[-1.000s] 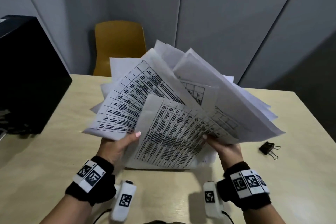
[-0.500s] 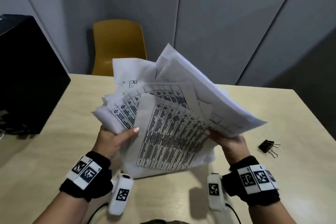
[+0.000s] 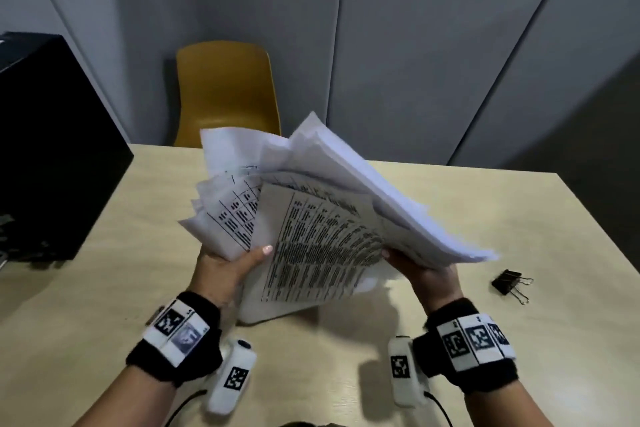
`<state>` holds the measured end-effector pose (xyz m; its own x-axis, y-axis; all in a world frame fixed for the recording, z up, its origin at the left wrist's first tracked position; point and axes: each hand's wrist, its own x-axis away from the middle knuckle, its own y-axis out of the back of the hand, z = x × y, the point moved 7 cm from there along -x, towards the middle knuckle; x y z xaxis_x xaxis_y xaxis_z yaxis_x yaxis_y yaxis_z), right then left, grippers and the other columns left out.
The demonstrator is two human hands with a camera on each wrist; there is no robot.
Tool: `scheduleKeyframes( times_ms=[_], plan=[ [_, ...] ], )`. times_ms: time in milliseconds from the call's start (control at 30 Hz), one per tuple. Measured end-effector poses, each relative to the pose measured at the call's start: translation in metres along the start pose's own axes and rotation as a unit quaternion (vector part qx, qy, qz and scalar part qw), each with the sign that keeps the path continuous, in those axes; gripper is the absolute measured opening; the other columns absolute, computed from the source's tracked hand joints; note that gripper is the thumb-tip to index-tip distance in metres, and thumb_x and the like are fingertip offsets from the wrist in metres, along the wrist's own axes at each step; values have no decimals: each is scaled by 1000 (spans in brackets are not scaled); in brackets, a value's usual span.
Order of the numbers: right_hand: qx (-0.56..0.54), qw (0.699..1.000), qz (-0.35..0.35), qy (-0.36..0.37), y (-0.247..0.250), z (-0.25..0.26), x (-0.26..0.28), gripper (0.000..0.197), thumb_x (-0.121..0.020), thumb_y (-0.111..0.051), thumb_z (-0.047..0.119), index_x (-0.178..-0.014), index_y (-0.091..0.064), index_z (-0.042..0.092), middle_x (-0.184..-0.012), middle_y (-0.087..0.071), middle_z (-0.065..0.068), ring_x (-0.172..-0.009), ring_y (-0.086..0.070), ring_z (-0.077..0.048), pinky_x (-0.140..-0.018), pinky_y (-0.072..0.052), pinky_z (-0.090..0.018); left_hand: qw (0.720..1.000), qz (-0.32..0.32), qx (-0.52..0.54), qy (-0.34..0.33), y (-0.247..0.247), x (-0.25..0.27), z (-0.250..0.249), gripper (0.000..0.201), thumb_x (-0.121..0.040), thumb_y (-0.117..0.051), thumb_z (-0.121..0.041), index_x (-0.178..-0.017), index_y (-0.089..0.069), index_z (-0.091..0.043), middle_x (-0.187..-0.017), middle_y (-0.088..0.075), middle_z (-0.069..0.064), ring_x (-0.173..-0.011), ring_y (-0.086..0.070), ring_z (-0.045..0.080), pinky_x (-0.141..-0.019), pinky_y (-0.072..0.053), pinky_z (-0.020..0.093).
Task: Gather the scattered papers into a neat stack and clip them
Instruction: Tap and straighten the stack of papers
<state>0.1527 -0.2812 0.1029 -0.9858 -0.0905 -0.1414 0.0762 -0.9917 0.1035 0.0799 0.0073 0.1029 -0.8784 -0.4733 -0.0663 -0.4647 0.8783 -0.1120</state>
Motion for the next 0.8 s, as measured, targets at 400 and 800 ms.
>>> scheduleKeyframes(
  times_ms=[400,800],
  plan=[
    [-93,995,-4,-19,5,13,-3,102,-31,-91,43,-118,-59,0,-87,-73,22,-81,-64,9,-73,-52,-10,993,73,-88,-3,5,-11,-3,22,-61,-83,-6,-75,-70,-17,-65,-70,-21,-67,-66,-4,-62,-52,12],
    [-152,987,-34,35,3,25,11,30,-50,-77,1,-69,-75,25,-69,-74,12,-69,-69,-2,-63,-54,-15,993,101,-57,35,10,-9,1,33,-69,-74,5,-95,-66,-14,-85,-75,-14,-82,-69,0,-71,-53,13]
  ],
)
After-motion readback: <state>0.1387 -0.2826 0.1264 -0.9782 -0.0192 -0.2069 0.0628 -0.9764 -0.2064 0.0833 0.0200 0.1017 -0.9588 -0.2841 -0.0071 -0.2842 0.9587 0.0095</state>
